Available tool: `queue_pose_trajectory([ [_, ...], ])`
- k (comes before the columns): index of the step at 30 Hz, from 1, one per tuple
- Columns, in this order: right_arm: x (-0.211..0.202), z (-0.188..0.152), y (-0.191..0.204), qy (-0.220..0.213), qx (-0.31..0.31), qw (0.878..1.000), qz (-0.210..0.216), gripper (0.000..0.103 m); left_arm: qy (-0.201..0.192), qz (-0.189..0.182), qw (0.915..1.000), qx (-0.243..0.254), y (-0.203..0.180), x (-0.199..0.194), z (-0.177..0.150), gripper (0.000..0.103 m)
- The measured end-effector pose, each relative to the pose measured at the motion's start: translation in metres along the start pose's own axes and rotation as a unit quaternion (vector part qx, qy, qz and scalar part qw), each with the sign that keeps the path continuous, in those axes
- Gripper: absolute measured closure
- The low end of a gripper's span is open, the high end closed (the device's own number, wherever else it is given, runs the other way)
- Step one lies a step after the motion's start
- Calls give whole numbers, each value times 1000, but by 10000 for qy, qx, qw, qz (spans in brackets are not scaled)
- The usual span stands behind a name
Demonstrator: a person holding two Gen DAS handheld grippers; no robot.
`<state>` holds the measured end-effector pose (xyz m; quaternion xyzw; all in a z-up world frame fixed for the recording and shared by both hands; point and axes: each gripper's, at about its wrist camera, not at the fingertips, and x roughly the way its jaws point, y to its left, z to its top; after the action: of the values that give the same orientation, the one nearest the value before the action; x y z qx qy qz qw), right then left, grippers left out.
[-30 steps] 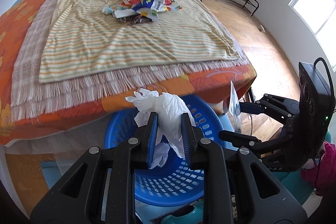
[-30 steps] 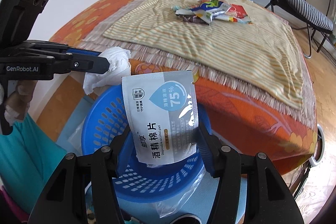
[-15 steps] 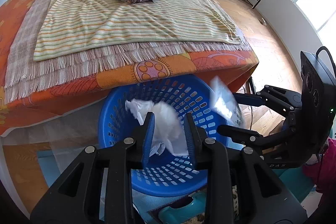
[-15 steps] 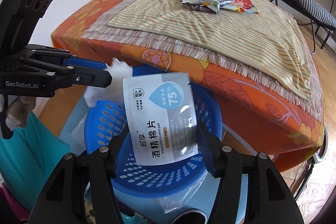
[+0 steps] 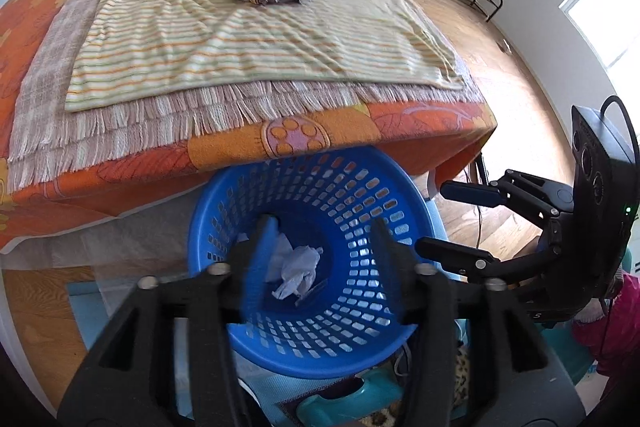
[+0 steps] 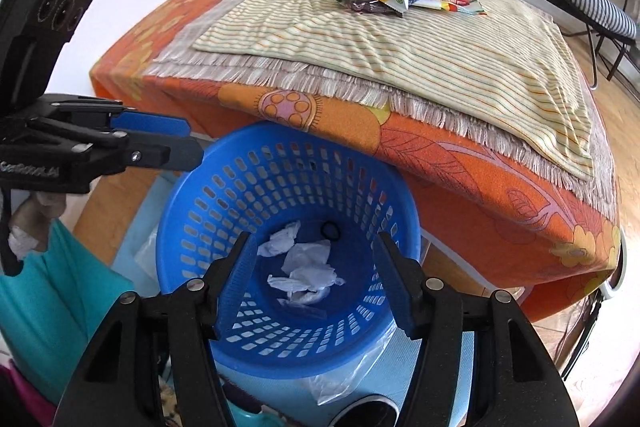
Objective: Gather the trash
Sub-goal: 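Open both tools to drop the tissue and packet into the basket, then move both tools back over the remaining trash on the bed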
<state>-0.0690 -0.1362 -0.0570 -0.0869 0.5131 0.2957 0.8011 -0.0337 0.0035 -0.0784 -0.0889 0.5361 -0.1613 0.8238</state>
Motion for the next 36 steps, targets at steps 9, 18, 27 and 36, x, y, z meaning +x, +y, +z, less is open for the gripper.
queue_pose_trajectory([
  [9, 2, 14, -11, -26, 379, 9993, 1, 34, -133, 25, 9997, -182, 9, -1, 16, 50],
  [18, 4, 35, -24, -162, 576, 9982, -67, 34, -395, 151, 9990, -152, 16, -6, 46, 50],
  [27, -2, 77, -62, -499, 1309, 9901, -54, 34, -571, 285, 9979, -82, 26, -3, 84, 50],
  [36, 12, 135, -88, -807, 1862, 9792, 27, 31, -781, 454, 9959, 95, 40, 6, 125, 50],
])
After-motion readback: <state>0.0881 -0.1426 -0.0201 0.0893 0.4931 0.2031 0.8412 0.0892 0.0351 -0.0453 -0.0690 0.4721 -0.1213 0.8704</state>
